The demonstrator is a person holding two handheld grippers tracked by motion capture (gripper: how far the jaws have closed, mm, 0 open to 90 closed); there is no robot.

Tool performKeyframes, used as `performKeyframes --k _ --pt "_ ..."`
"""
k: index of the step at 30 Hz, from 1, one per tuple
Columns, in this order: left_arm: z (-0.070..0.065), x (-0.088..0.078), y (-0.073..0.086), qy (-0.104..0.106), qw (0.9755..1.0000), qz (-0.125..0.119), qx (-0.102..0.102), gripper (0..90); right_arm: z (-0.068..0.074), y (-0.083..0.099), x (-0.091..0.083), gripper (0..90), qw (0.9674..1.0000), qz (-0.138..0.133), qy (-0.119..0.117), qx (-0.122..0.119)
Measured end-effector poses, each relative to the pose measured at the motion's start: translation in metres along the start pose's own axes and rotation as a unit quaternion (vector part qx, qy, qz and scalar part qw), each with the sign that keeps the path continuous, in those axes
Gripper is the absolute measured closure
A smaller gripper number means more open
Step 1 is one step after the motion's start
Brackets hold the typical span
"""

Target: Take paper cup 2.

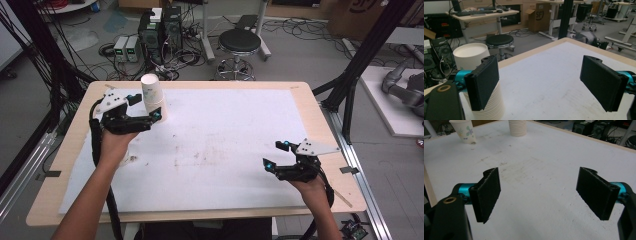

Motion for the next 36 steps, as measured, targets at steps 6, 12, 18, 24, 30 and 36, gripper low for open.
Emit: performKeyframes --k 6,12,18,24,30,36 --pt "0.027 0.02 0.002 -0.026 0.9992 0.03 -0.002 15.6 0.0 -0.001 0.0 20.0 1.0 -0.001 0.0 0.002" --pt "0.046 0.035 0.005 -0.042 0.9979 0.049 -0.009 15.5 0.0 -0.001 0.0 20.0 1.0 -0.003 -0.003 0.002" --pt "0.062 0.053 0.009 -0.054 0.9961 0.069 -0.012 15.4 -0.001 0.0 0.0 20.0 1.0 -0.001 -0.003 0.006" --pt "0.075 0.068 0.016 -0.068 0.9935 0.091 -0.006 15.4 -0.001 0.0 -0.001 20.0 1.0 -0.001 -0.002 0.006" --pt "0.094 0.076 0.03 -0.102 0.9895 0.102 -0.013 15.5 -0.002 0.001 -0.002 20.0 1.0 -0.001 -0.001 0.009" --pt "0.099 0.082 0.038 -0.107 0.9887 0.103 -0.018 15.7 -0.004 0.001 -0.004 20.0 0.9999 -0.003 0.002 0.01"
Point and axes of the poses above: each handheld gripper's, and its own axes: x roughly forward along the jaws, y roughly out of its underside, z roughly to its left, the point moved 10 cm from there along x, roughly forward along the jaws, and after that the axes turned 13 degrees about -z, right-handed, at the moved point
